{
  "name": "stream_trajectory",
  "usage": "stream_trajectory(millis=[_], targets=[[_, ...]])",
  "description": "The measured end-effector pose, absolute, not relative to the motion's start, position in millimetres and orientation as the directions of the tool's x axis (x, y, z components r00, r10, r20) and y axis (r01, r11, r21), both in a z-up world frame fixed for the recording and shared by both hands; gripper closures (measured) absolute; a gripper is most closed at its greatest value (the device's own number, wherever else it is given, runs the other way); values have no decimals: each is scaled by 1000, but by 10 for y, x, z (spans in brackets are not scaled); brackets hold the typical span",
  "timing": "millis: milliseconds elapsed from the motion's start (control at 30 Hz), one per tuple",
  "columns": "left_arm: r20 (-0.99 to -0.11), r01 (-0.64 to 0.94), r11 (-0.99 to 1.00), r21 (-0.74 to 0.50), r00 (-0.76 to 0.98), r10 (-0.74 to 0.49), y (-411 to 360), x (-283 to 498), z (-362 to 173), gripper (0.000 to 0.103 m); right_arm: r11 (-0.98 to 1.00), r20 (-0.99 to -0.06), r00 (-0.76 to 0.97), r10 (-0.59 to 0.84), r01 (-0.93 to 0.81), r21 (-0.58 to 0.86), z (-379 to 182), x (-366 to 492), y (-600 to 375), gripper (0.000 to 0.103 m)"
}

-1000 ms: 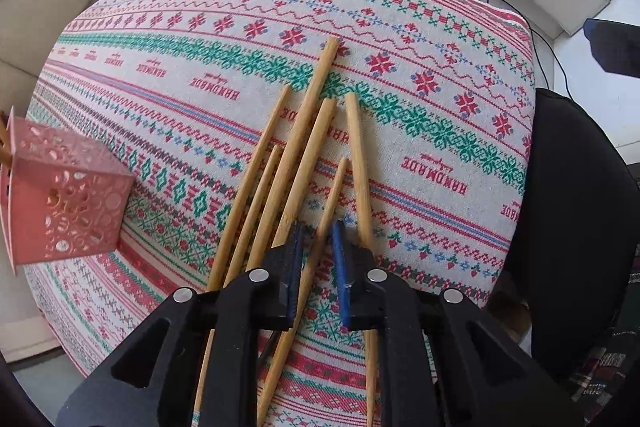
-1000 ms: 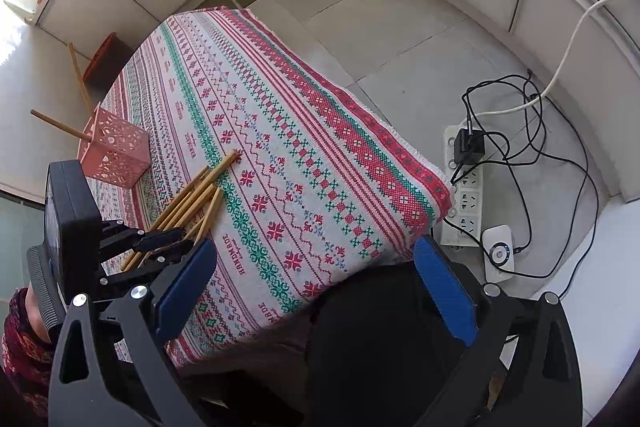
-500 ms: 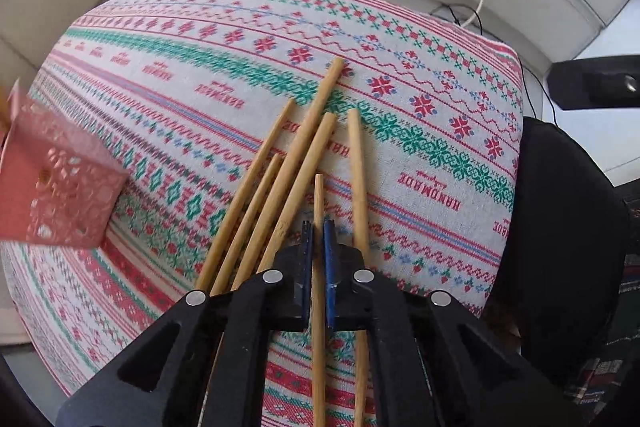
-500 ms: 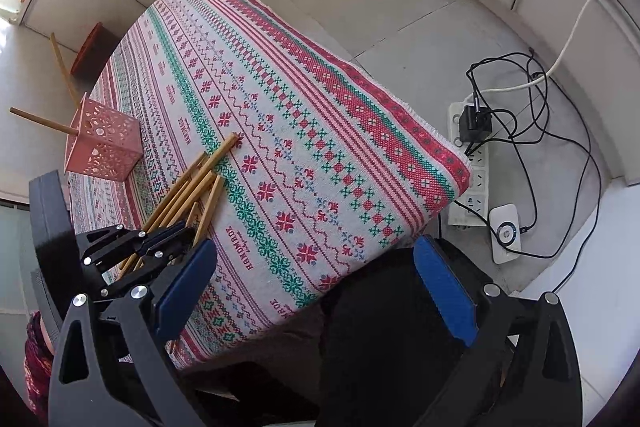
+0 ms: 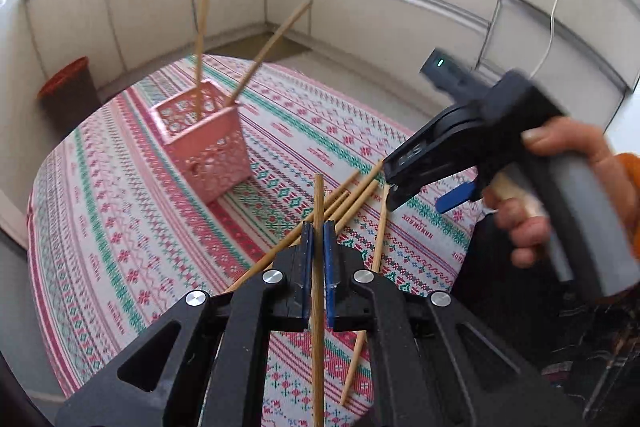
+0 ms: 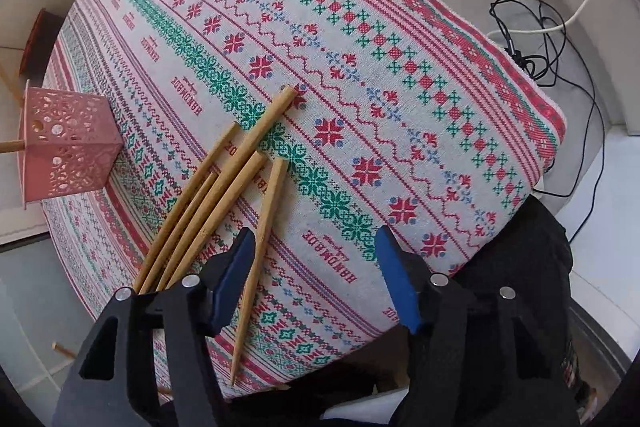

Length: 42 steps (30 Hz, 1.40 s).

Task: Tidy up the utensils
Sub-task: 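Grasp a chopstick with the left tool while the right tool grasps another chopstick, then carry both chopsticks upright over the pink cup and open both tools to drop them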

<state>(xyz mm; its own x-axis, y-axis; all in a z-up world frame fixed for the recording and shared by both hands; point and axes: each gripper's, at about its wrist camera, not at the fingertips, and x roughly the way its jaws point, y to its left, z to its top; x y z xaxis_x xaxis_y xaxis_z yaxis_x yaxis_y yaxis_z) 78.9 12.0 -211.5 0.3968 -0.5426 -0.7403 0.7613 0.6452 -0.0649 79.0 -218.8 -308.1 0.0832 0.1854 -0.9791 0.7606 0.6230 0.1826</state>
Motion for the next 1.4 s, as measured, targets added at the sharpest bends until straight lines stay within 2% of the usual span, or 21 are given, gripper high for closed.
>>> stream_trajectory(millis=[133,167,267,300,367,600,767,900,1067,1400], targets=[[-700,746,660,-88,425,-574,303,752,-2006,98,629,-991,28,133,770,106,-3165,948,-2025,55],[-689,740,667,-89,437,-578,335,743,-1973,98,636,-994,26,106,766,88,-3151,994,-1977,64],[-660,719,687,-109,464,-590,449,745,-1884,98,604,-999,2,42,797,27,-3125,1016,-1943,76],[-653,709,696,-113,475,-590,476,748,-1864,98,593,-999,4,31,805,22,-3117,1012,-1941,90],[-644,691,713,-120,492,-585,542,699,-1820,98,569,-998,48,46,820,66,-3116,977,-1977,95],[-615,606,773,-190,540,-575,698,696,-1684,98,541,-968,228,102,804,246,-2947,712,-2204,96],[-581,550,804,-226,586,-565,746,648,-1491,98,627,-915,398,61,698,345,-2442,473,-2171,96],[-555,524,822,-221,625,-548,717,586,-1299,99,732,-846,533,-19,583,351,-1888,260,-2047,96],[-541,510,838,-193,657,-525,605,547,-1081,99,805,-760,648,-49,476,354,-1300,43,-1925,96],[-517,477,873,-98,726,-455,443,585,-474,99,882,-610,792,15,278,382,-223,-35,-1768,95]])
